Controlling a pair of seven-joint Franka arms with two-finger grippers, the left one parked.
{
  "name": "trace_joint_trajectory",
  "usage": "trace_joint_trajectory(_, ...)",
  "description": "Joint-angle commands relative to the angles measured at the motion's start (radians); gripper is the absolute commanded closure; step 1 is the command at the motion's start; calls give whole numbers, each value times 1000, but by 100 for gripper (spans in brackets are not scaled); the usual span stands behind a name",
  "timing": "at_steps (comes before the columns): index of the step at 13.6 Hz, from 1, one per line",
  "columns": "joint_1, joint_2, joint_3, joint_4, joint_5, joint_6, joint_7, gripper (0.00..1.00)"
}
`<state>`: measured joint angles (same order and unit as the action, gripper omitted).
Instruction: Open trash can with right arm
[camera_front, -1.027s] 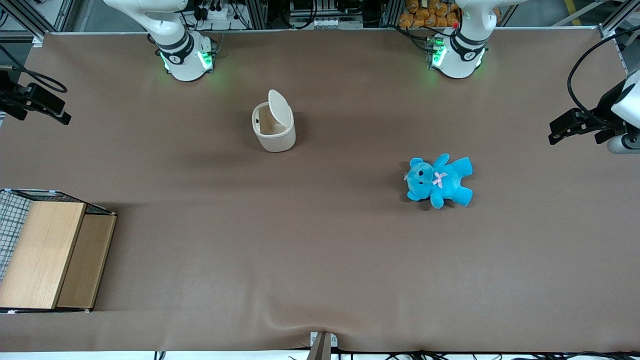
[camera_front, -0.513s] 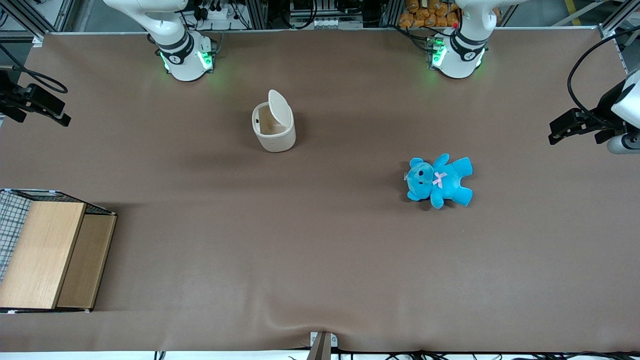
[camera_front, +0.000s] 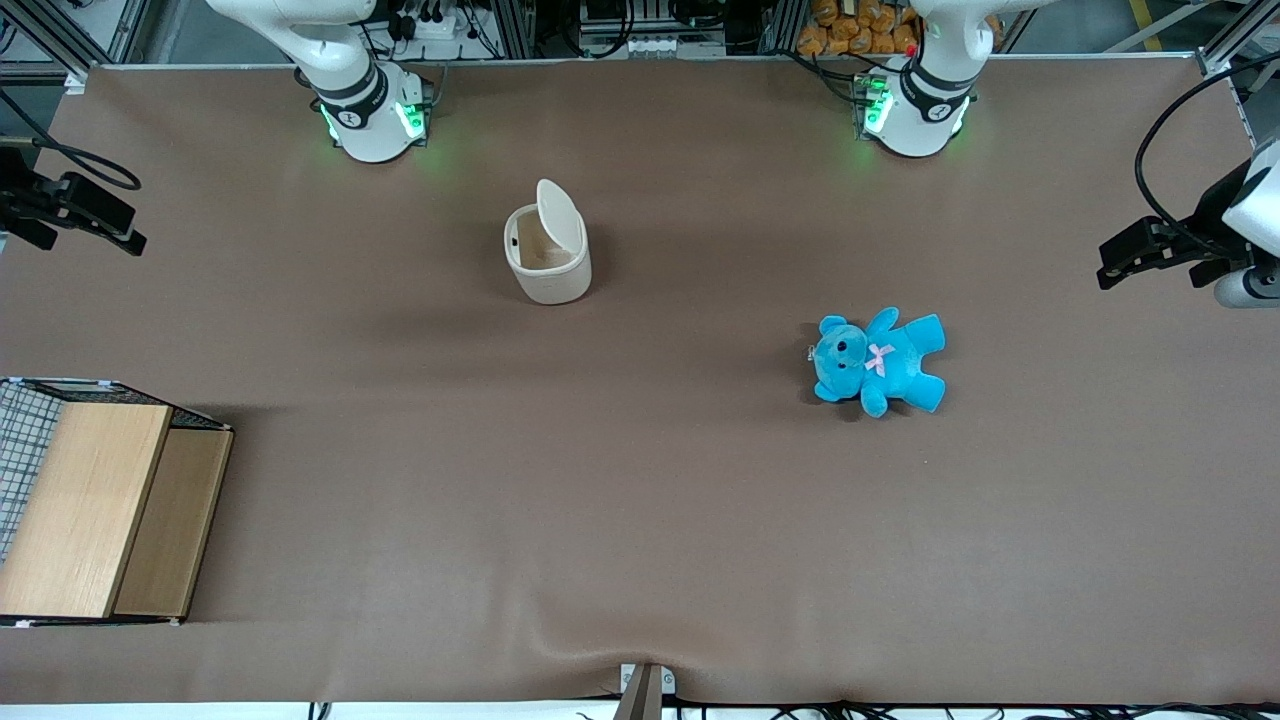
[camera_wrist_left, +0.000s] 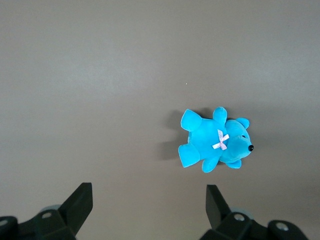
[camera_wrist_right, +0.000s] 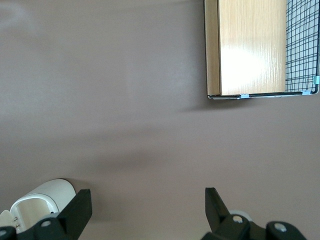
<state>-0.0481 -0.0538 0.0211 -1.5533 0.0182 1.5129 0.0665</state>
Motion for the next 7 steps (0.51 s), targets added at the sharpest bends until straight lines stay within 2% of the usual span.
trace_joint_trajectory(1, 16, 6, -12, 12, -17, -13, -11, 0)
trace_joint_trajectory(7, 14, 8, -12, 16, -17, -14, -11, 0)
